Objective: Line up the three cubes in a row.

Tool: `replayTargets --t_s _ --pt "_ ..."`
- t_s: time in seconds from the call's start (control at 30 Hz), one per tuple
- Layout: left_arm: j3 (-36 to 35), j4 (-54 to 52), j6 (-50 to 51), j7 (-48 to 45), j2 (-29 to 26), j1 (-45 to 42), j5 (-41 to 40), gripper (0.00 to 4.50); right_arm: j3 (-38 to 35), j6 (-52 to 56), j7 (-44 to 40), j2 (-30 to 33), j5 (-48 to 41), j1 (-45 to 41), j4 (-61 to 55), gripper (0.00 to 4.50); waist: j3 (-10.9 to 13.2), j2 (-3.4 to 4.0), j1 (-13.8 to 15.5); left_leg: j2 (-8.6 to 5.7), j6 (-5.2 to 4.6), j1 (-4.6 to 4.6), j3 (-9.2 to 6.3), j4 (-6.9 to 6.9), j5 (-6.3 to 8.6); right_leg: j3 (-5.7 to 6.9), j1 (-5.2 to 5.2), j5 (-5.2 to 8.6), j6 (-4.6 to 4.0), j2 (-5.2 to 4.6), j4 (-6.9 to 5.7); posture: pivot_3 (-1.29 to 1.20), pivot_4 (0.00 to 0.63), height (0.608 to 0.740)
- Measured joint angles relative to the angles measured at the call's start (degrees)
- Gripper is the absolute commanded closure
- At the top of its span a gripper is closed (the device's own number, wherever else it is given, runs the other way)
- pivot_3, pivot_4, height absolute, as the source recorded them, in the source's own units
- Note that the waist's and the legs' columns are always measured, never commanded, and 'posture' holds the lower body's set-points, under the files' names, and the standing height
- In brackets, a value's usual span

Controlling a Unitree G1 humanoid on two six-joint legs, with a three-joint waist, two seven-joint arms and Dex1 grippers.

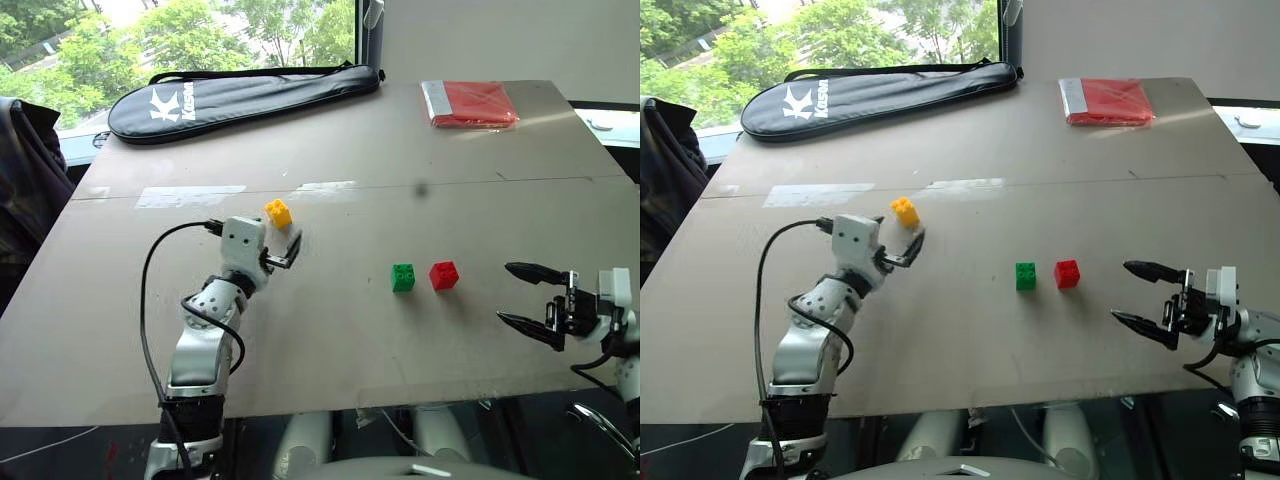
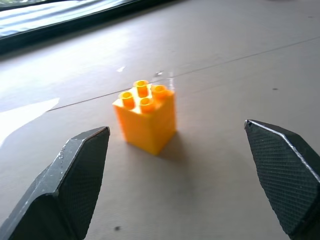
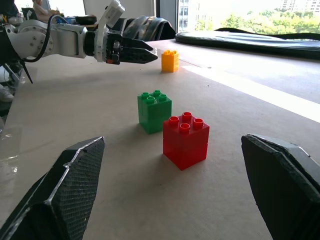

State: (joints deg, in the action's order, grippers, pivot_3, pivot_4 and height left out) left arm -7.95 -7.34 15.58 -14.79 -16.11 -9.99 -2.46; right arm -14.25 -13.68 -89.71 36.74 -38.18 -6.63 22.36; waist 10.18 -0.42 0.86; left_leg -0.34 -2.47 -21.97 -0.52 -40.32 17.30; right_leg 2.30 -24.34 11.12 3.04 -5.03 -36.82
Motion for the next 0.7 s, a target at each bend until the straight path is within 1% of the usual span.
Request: replayTargets --t_s 0.17,0.23,0.33,0.47,0.57,0.7 --pt "1.7 7.3 -1.7 6.9 2.0 -3.5 4.8 0.08 0.0 0.2 0.4 -0.3 0.0 -0.7 -0.6 0.00 0.0 -0.01 0.2 -0.09 0.00 -0.03 -0.01 0.00 0.00 0.00 0.00 -0.02 0.02 -0.06 0.02 0.00 0.150 0.694" --pt "2.3 10.3 -3.0 7.6 2.5 -4.4 5.1 0.08 -0.1 0.4 0.9 -0.3 0.0 -0.6 -1.3 0.00 0.0 -0.01 0.1 -0.07 0.00 -0.03 -0.03 0.00 0.00 0.03 0.00 -0.01 0.02 -0.05 0.02 0.00 0.150 0.694" --pt "3.1 13.4 -5.9 6.1 1.9 -5.9 5.0 0.08 -0.2 0.8 1.5 -0.4 0.0 -0.2 -1.9 0.00 0.0 0.00 0.1 -0.05 0.01 -0.01 -0.03 0.01 0.00 0.04 -0.01 -0.01 0.02 -0.05 0.00 0.00 0.150 0.694" --pt "3.4 22.1 -11.7 0.6 -1.9 -10.2 3.4 0.08 -0.3 1.0 2.2 -0.8 0.1 0.8 -3.6 0.00 0.0 0.03 0.0 -0.05 0.02 0.04 0.01 0.00 -0.01 0.03 0.01 -0.02 0.02 -0.04 -0.03 0.00 0.150 0.694" --pt "3.5 28.7 -16.4 -5.4 -4.3 -13.0 1.2 0.08 -0.3 1.1 2.8 -0.8 0.2 0.9 -3.9 0.00 -0.1 0.06 0.0 -0.05 0.02 0.06 0.02 0.00 -0.01 0.04 0.01 -0.02 0.02 -0.04 -0.04 0.00 0.150 0.694" --pt "3.5 42.5 -22.4 -18.2 -8.1 -20.2 -2.0 0.08 -0.3 1.7 3.4 -0.8 0.2 0.9 -5.0 0.00 -0.1 0.14 0.0 -0.06 0.02 0.19 0.03 0.00 -0.02 0.07 0.12 -0.01 0.02 -0.02 -0.09 0.00 0.150 0.694"
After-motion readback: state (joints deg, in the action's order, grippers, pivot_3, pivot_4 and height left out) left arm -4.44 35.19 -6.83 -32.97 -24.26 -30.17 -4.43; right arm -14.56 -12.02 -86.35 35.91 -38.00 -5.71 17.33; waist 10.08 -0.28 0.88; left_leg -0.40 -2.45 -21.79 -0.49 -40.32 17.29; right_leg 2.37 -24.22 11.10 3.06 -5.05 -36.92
